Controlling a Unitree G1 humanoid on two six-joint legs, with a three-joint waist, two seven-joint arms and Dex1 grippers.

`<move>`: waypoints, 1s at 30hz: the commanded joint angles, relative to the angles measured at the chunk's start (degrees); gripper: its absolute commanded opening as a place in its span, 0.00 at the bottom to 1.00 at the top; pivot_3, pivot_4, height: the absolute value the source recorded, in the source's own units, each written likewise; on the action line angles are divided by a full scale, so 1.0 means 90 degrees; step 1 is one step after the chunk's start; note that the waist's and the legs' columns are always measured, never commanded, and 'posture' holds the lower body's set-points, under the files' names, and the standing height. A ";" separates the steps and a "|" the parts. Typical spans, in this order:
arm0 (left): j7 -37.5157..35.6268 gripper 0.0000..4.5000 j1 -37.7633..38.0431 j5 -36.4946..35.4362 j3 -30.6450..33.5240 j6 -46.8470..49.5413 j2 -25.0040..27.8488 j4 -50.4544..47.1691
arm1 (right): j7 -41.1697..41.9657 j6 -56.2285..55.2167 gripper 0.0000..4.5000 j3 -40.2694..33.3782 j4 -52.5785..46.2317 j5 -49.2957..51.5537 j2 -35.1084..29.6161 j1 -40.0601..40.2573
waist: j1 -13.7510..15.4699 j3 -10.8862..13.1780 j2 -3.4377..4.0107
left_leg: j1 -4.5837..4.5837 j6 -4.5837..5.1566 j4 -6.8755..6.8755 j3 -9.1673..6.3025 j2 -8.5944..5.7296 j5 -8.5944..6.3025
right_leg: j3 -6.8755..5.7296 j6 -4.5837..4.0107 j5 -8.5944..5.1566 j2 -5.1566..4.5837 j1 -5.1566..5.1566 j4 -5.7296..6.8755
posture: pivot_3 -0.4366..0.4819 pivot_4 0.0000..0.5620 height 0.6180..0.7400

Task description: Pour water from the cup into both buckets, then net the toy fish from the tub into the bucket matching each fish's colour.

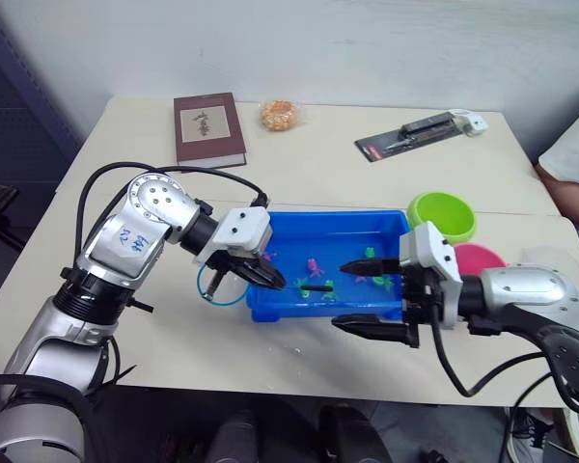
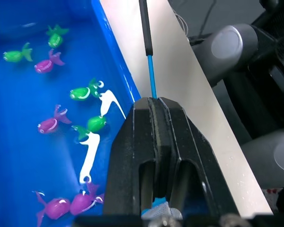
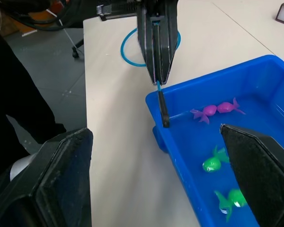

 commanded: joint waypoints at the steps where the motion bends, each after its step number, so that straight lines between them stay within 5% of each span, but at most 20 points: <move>1: -0.0023 0.01 -0.0130 -0.0143 0.0054 0.0205 -0.0099 -0.0278 | -0.0244 0.0233 1.00 0.0101 0.0010 -0.0025 0.0226 -0.0252 | -0.0007 0.0000 0.0000 | -0.0003 0.0000 0.0002 -0.0001 0.0000 0.0000 | -0.0001 0.0000 0.0000 0.0000 0.0000 0.0000 | 0.48 0.27 0.99; 17: 0.0100 0.01 -0.0263 -0.0027 -0.0068 0.0504 -0.0409 -0.0263 | -0.0262 0.1041 1.00 0.0125 0.0167 0.0148 0.0610 -0.0795 | -0.0016 0.0000 0.0000 | -0.0003 0.0000 0.0004 -0.0004 0.0001 0.0000 | -0.0003 0.0000 0.0000 0.0000 -0.0001 0.0003 | 0.48 0.27 0.99; 20: 0.0133 0.00 -0.0294 -0.0022 -0.0090 0.0565 -0.0456 -0.0258 | -0.0338 0.1231 0.81 0.0131 0.0105 0.0252 0.0731 -0.0855 | -0.0021 0.0000 0.0001 | -0.0003 0.0000 0.0005 -0.0005 0.0001 0.0000 | -0.0003 0.0000 0.0000 0.0000 -0.0001 0.0006 | 0.48 0.27 0.99; 27: 0.0171 0.00 -0.0253 -0.0029 -0.0101 0.0566 -0.0476 -0.0324 | -0.0396 0.1307 0.01 0.0095 0.0109 0.0191 0.0819 -0.0874 | -0.0019 0.0000 0.0001 | -0.0003 0.0000 0.0006 -0.0006 0.0001 0.0000 | -0.0004 0.0000 0.0000 0.0000 -0.0001 0.0007 | 0.48 0.27 0.99; 30: 0.0231 0.00 -0.0257 -0.0095 -0.0036 0.0620 -0.0529 -0.0318 | -0.0331 0.1303 0.01 0.0092 0.0087 0.0169 0.0764 -0.0838 | -0.0018 0.0000 0.0001 | -0.0003 0.0000 0.0006 -0.0005 0.0000 0.0000 | -0.0004 0.0000 0.0000 0.0000 -0.0001 0.0007 | 0.48 0.27 0.99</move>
